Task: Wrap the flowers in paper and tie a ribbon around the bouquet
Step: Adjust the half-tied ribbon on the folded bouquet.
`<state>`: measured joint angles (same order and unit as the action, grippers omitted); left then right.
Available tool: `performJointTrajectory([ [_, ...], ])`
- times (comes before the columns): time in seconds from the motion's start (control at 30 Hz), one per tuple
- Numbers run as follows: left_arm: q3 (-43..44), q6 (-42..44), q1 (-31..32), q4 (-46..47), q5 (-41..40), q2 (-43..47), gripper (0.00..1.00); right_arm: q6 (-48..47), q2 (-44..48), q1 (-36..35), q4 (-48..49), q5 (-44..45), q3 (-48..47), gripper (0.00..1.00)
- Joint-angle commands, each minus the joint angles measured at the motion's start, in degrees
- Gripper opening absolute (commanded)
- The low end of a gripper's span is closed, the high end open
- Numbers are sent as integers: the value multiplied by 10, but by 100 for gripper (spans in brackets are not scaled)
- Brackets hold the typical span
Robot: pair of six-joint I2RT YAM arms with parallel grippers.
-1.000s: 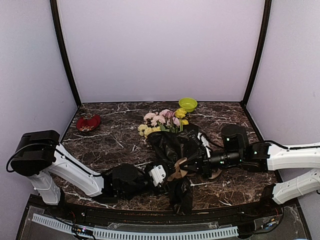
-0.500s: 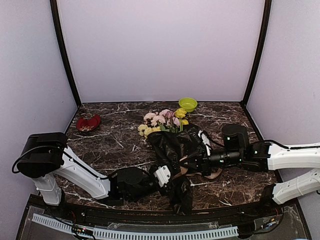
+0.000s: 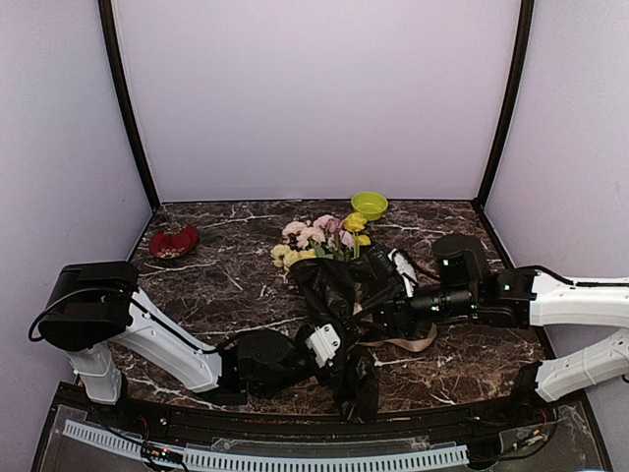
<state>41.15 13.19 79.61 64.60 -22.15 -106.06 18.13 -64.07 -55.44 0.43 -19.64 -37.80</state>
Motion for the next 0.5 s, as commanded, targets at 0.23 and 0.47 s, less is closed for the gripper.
performJointTrajectory([
  [0.23, -12, -14, -1, 31, -24, 0, 0, 111, 27, 225, -224, 248, 19, 64],
  [0.47, -13, -14, -1, 25, -20, 2, 0, 74, -84, 268, -201, 240, 23, 64],
])
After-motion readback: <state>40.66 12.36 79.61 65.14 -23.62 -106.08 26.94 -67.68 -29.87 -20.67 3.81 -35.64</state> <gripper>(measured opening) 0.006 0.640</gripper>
